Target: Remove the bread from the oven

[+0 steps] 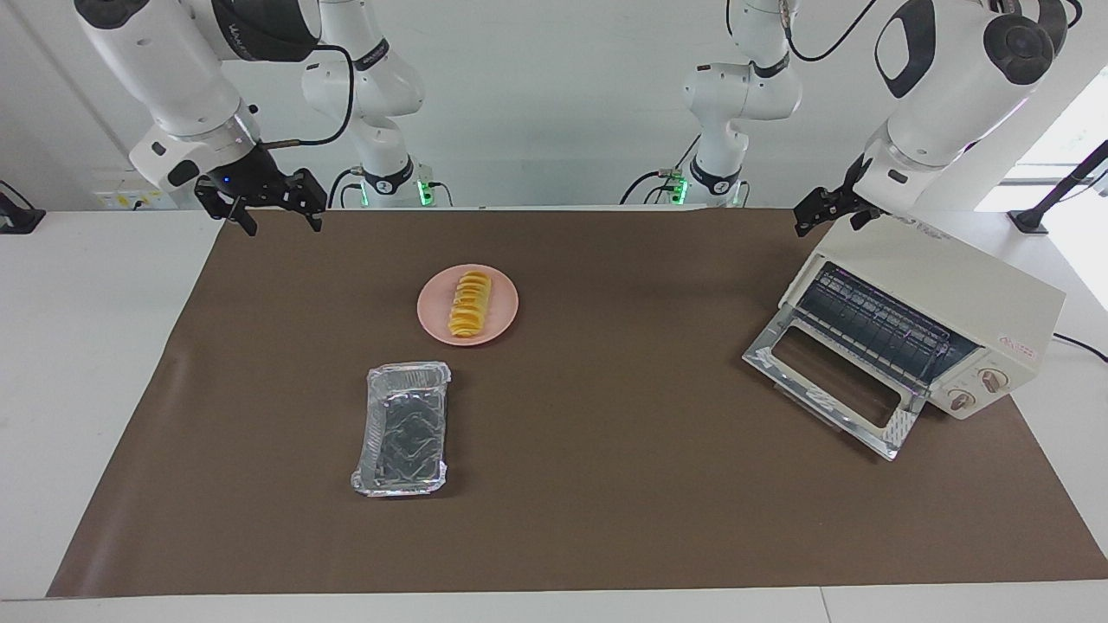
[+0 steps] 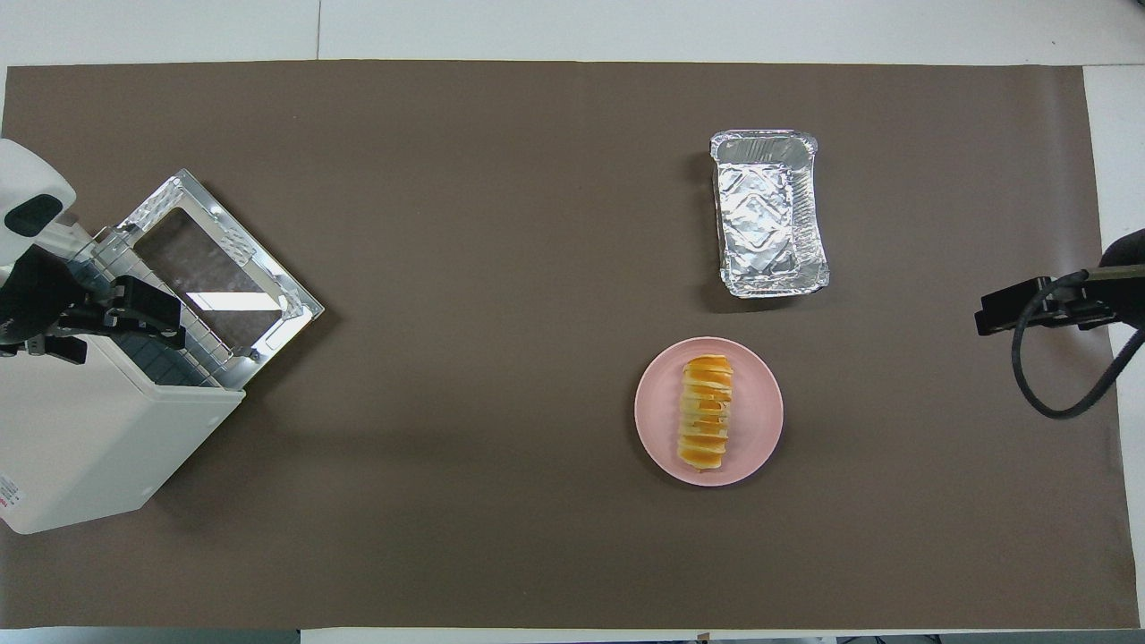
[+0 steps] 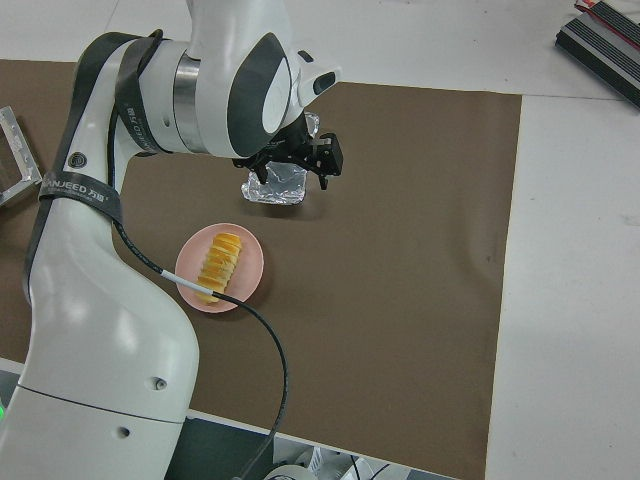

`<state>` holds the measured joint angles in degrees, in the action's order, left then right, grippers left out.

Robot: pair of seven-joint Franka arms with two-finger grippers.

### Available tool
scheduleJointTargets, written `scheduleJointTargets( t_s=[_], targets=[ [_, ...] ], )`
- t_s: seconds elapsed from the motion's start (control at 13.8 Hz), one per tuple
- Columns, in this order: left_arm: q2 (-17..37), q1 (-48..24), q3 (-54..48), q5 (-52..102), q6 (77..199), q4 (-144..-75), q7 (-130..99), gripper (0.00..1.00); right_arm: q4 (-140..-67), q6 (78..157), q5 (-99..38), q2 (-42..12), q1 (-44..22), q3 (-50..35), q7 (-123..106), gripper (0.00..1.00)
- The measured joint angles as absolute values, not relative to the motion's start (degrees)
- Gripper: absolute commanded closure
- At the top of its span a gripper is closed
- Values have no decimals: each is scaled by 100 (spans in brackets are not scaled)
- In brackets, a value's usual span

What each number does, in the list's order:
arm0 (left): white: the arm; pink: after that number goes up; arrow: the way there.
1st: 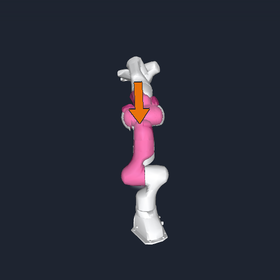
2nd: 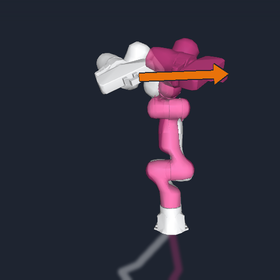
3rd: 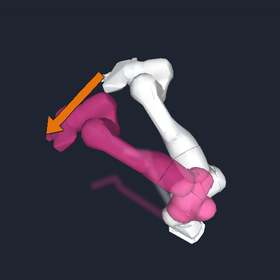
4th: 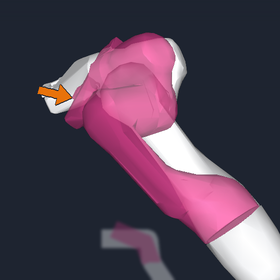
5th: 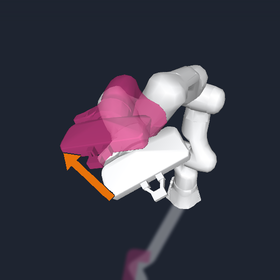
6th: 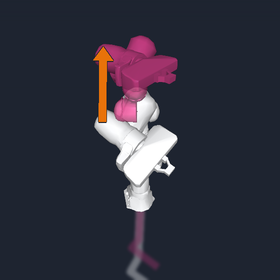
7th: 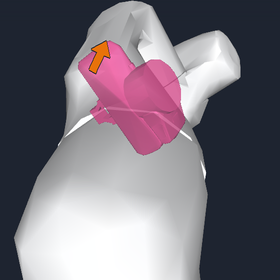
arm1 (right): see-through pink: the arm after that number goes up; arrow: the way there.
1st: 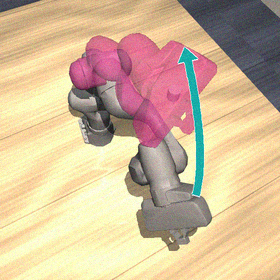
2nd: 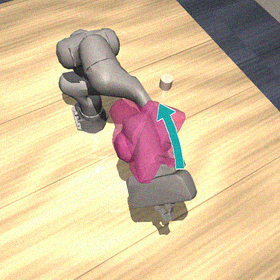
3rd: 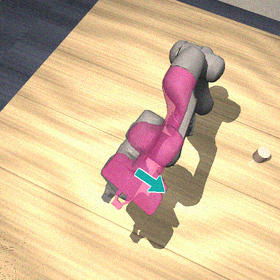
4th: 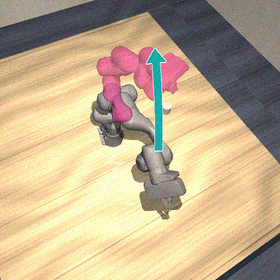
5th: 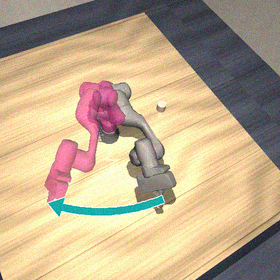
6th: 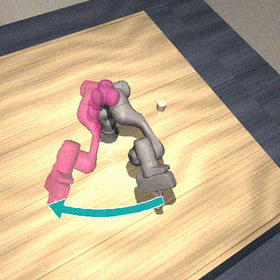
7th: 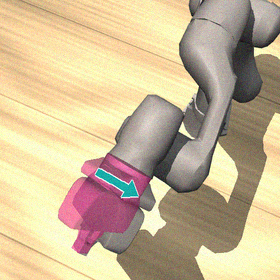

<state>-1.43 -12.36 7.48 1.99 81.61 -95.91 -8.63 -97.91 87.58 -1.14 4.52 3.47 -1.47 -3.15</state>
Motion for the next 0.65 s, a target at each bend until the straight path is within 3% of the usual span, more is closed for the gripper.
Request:
scheduleJointTargets(
  t_s=[0.65],
  targets=[
    [-143, -1236, 748, 199, 8161, -9591, -863, 0, -9648, 8808, 81, 387, 410, -171, -324, 0]
  ],
)
